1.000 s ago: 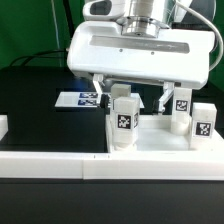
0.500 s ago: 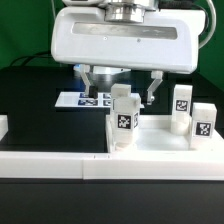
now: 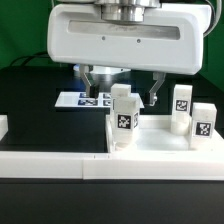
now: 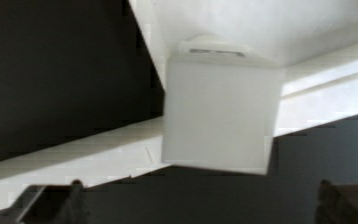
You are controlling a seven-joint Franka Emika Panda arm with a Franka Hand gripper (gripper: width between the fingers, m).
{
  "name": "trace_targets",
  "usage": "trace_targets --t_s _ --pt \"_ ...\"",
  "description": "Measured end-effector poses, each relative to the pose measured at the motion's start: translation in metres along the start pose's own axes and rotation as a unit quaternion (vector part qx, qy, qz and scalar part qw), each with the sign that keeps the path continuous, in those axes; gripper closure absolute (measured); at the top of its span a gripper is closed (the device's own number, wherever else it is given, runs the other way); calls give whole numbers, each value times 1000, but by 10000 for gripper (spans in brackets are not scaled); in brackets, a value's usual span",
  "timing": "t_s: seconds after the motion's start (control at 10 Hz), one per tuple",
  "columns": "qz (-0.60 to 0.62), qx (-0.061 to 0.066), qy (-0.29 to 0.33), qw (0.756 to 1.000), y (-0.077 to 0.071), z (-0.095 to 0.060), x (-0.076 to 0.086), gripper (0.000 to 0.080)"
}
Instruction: Assemble square table
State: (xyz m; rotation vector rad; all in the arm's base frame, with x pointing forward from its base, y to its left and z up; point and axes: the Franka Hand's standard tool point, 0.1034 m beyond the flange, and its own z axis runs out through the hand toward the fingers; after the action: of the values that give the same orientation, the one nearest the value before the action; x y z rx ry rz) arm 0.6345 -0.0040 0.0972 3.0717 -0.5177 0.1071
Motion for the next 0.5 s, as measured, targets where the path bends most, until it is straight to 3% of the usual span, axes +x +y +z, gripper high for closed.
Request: trace_targets --t_s 0.4,0.5 --pt "10 -3 -3 1000 -9 13 -12 150" --pt "15 -4 -3 1000 -8 13 -11 268"
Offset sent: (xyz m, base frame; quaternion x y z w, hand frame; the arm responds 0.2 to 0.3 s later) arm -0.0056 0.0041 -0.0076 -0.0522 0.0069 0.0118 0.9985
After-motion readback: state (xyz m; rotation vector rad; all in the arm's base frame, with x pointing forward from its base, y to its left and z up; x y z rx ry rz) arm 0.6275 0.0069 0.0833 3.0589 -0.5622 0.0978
